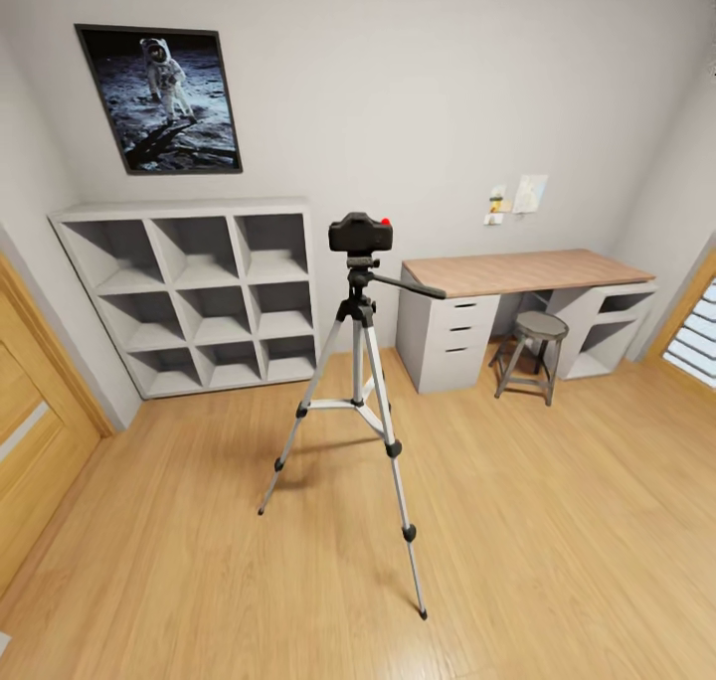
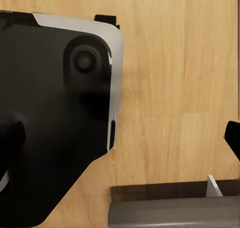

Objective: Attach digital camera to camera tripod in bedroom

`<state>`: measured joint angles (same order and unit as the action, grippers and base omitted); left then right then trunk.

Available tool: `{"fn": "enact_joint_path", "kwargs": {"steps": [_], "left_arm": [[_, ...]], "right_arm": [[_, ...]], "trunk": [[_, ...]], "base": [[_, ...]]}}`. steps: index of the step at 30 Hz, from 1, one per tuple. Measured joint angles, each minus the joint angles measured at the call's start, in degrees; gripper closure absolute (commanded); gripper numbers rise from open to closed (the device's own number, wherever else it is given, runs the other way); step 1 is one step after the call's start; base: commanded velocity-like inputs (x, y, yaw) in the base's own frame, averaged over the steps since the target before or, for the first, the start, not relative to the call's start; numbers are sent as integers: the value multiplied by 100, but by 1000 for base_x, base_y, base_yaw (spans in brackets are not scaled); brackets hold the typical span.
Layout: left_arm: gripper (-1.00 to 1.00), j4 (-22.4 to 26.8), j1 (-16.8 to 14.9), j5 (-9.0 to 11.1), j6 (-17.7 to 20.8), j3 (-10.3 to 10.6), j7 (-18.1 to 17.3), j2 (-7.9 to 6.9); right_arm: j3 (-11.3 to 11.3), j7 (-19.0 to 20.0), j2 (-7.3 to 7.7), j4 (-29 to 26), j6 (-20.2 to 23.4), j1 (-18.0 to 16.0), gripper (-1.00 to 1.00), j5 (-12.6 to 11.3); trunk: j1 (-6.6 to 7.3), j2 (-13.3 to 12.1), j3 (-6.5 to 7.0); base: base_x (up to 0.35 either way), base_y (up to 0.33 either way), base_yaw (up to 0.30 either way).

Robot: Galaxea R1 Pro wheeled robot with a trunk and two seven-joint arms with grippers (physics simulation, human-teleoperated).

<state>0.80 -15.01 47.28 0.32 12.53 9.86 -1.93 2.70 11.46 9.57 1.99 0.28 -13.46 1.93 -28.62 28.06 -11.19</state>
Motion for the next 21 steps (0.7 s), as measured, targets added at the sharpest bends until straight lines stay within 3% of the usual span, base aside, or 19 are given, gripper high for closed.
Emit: {"fn": "enact_joint_path", "kwargs": {"steps": [21], "left_arm": [[-100, 0, 0, 0, 0, 0, 0, 0]], "right_arm": [[-1, -79, -8, -5, -41, 42, -100, -1]], "trunk": [[0, 0, 197]], "base": [[0, 0, 0]]}}
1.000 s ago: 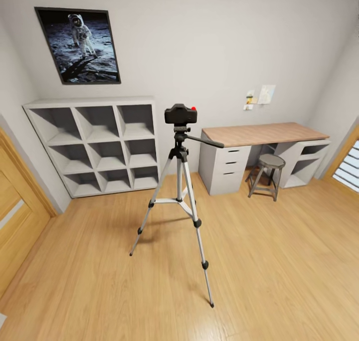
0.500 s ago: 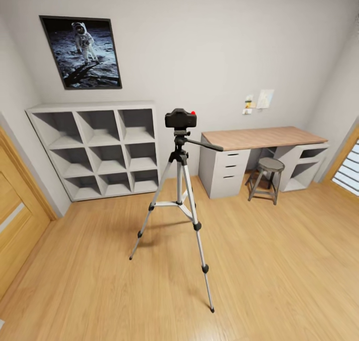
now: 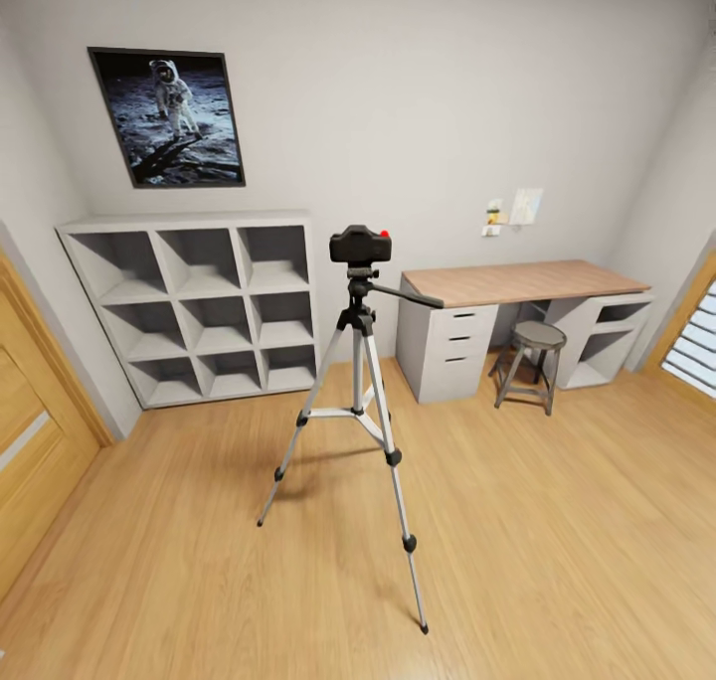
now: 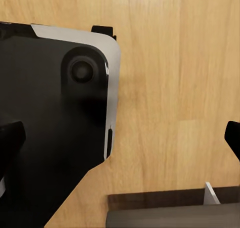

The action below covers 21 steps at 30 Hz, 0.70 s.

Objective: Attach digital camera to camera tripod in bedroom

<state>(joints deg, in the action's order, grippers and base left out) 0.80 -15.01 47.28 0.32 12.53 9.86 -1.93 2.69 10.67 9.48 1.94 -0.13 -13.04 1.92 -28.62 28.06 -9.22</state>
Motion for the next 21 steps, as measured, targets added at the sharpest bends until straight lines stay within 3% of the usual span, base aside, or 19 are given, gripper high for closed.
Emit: {"fn": "enact_joint_path", "kwargs": {"steps": [21], "left_arm": [[-100, 0, 0, 0, 0, 0, 0, 0]], "right_arm": [[-3, -261, 8, -9, -218, 4, -100, -8]], "trunk": [[0, 0, 197]], "base": [[0, 0, 0]]}}
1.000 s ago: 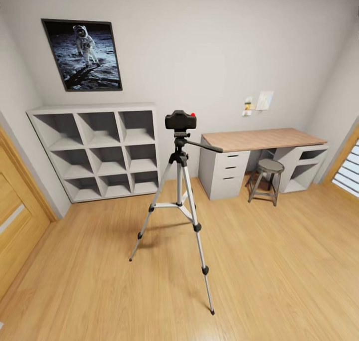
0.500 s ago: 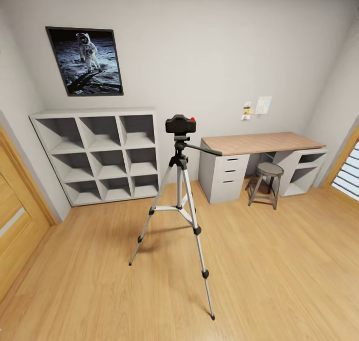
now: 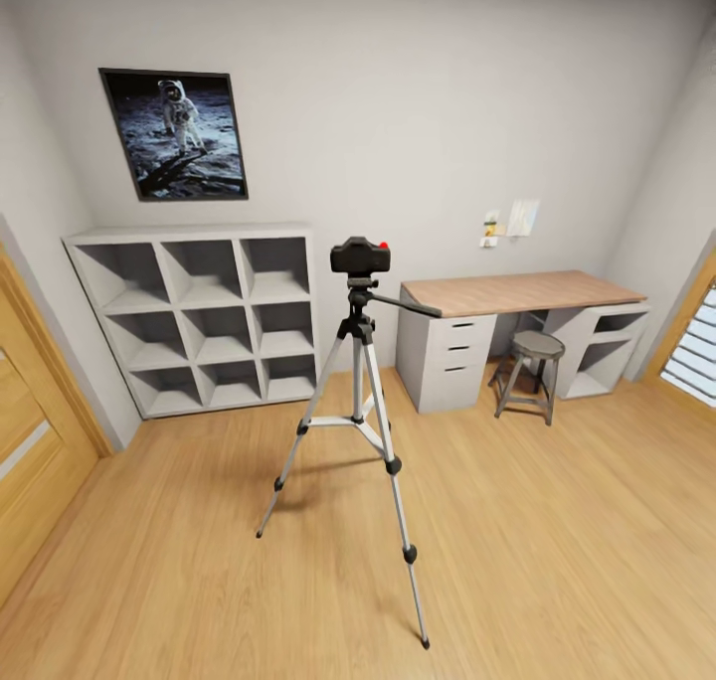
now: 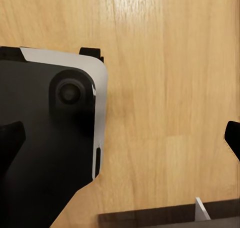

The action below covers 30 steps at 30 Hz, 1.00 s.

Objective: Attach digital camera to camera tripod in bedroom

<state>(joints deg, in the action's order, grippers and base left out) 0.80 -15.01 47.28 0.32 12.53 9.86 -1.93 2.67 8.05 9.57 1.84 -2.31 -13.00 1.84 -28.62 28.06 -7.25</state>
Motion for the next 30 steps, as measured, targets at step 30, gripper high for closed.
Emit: {"fn": "enact_joint_path", "kwargs": {"steps": [30], "left_arm": [[-100, 0, 0, 0, 1, 0, 0, 0]], "right_arm": [[2, -85, -9, 2, -14, 0, -100, 8]], "trunk": [[0, -1, 281]], "base": [[0, 0, 0]]}}
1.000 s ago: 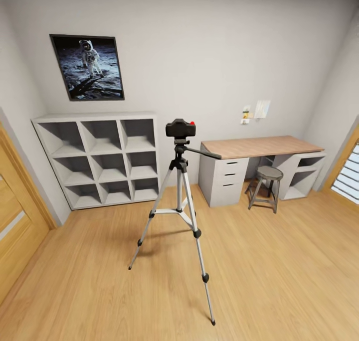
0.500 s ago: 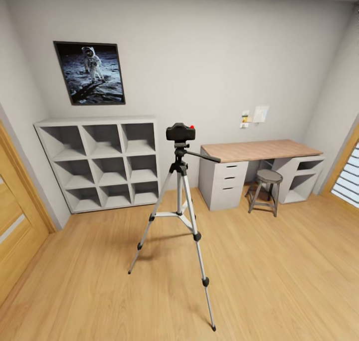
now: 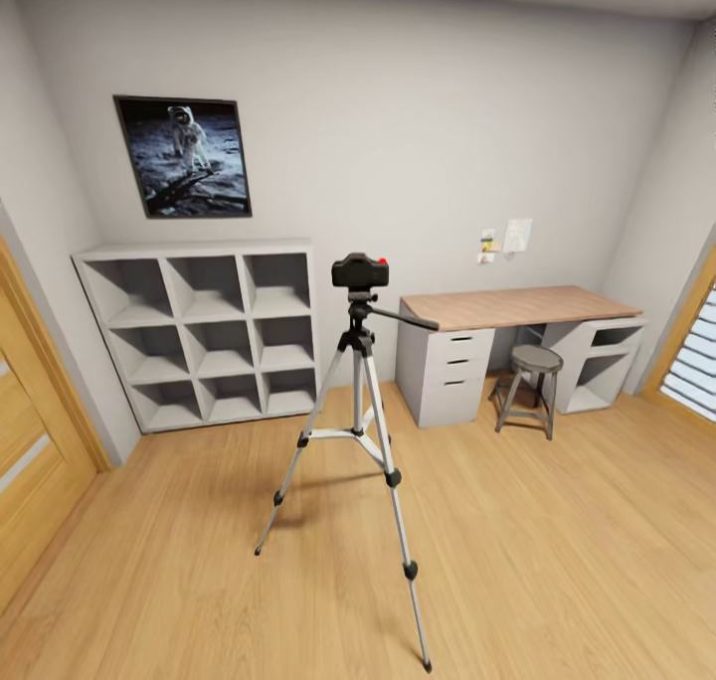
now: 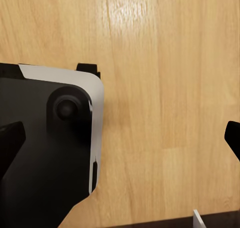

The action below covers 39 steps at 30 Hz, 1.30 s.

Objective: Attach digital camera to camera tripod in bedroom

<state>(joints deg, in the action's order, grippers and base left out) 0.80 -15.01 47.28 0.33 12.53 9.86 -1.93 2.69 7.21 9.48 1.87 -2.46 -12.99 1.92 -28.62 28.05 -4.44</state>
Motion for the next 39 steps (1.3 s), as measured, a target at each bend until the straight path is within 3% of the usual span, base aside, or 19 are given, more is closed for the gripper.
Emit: {"fn": "enact_joint_path", "kwargs": {"steps": [19, 28, 39], "left_arm": [[-100, 0, 0, 0, -1, 0, 0, 0], [-100, 0, 0, 0, -1, 0, 0, 0], [-100, 0, -1, 0, -1, 0, 0, 0]], "right_arm": [[1, -2, -4, 2, -1, 0, -100, -5], [1, -501, -166, -4, -179, 110, -100, 0], [-1, -482, -161, -3, -178, 121, -100, -7]], "trunk": [[0, 0, 178], [0, 0, 262], [0, 2, 361]], "base": [[0, 0, 0], [0, 0, 0], [0, 0, 0]]}}
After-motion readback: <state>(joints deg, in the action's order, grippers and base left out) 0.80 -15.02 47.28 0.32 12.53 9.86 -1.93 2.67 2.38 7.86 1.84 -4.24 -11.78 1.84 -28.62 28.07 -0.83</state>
